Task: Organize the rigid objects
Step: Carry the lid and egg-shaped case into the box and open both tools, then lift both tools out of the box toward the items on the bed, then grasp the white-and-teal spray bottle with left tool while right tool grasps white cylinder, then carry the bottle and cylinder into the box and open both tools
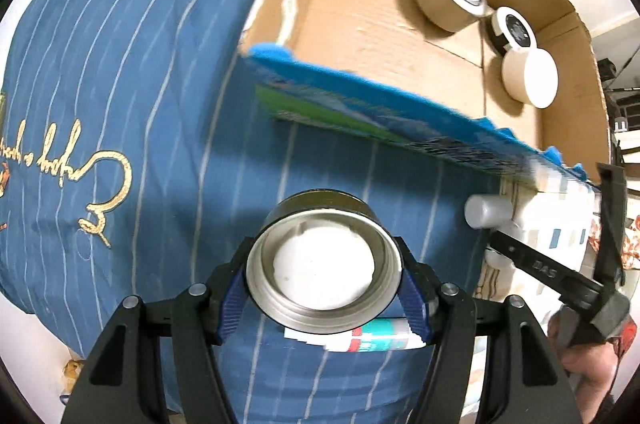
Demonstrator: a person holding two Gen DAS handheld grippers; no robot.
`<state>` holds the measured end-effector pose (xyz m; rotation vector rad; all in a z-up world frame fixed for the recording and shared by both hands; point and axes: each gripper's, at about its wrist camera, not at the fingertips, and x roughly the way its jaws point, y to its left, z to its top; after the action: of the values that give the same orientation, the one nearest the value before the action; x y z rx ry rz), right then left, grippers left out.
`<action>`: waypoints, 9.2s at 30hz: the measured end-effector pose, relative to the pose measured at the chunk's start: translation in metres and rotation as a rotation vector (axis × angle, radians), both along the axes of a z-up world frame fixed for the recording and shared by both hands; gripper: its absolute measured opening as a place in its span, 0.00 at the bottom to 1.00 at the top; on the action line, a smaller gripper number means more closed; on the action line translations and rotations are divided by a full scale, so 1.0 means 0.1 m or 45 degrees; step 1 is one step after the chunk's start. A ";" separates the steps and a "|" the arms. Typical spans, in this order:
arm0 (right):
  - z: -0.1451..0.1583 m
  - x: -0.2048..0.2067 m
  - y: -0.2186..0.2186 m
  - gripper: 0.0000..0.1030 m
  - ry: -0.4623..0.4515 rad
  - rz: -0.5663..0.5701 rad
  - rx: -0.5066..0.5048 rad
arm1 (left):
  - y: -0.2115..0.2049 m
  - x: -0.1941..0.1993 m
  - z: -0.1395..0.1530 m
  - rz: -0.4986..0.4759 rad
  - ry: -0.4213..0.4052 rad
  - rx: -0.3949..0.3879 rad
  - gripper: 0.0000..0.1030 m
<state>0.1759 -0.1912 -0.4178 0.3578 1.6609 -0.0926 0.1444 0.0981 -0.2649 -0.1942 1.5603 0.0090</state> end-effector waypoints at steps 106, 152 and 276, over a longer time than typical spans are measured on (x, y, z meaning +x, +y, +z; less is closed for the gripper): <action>0.83 1.62 0.51 0.99 -0.201 0.281 -0.091 | -0.76 1.76 0.36 -0.214 -0.086 0.054 0.99; 0.59 -0.54 -0.17 1.00 -0.058 0.251 -0.137 | -1.36 -0.60 -0.92 -0.861 0.183 0.260 0.59; 0.79 1.42 0.02 0.73 -0.216 0.198 -0.087 | -1.06 1.72 0.46 -0.228 -0.086 0.003 0.85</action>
<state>0.3184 -0.1894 -0.3385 0.1787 1.5082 -0.0027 0.3159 -0.0082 -0.2194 -0.0517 1.5051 -0.1347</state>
